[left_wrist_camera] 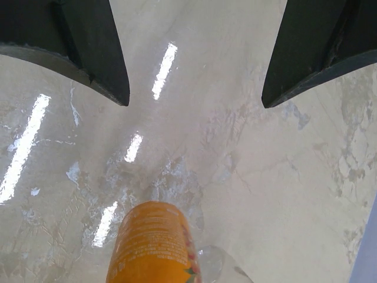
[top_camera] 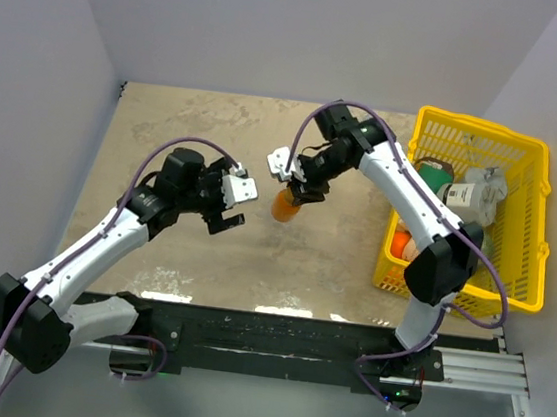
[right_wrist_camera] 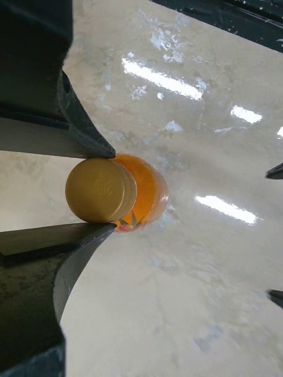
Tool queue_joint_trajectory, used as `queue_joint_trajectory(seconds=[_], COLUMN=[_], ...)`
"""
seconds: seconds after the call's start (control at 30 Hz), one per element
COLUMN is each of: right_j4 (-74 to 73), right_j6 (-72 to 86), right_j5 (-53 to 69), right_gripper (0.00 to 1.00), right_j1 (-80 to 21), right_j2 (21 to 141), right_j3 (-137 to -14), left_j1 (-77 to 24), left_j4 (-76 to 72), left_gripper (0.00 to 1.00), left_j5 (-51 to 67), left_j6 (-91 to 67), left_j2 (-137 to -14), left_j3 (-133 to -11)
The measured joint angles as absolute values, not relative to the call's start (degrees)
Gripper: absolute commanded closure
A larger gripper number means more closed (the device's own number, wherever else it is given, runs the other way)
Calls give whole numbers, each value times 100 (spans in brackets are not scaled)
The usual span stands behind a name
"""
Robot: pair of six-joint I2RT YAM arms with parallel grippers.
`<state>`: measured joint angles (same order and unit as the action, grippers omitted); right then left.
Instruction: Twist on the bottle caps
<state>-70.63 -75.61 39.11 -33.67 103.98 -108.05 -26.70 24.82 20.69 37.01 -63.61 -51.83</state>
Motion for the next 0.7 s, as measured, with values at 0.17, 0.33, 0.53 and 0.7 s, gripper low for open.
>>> queue_joint_trajectory(seconds=[0.17,0.33,0.53,0.7], right_j4=[-6825,-6405,-5907,-5520], right_j6=[-6777,-6276,-6042,-5981], right_j5=[3531,3334,3116,3046], right_gripper=[100,100,98,91], right_j1=[-3312,-3282,-3267,-3267], right_j2=[10938,11150,11148,11146], right_j3=[-10796,-10637,-10302,-9883], left_j1=[-2613,-2587,-2554,-2499], left_j4=[2390,2318,2287,2211], left_gripper=[1,1,1,0], left_j5=[2036,2025,2025,2021], left_j6=[3533,3452,3406,3406], left_j2=[-6302,-6272,-6254,-6257], left_j3=[-5129,-5065,-5065,-5065])
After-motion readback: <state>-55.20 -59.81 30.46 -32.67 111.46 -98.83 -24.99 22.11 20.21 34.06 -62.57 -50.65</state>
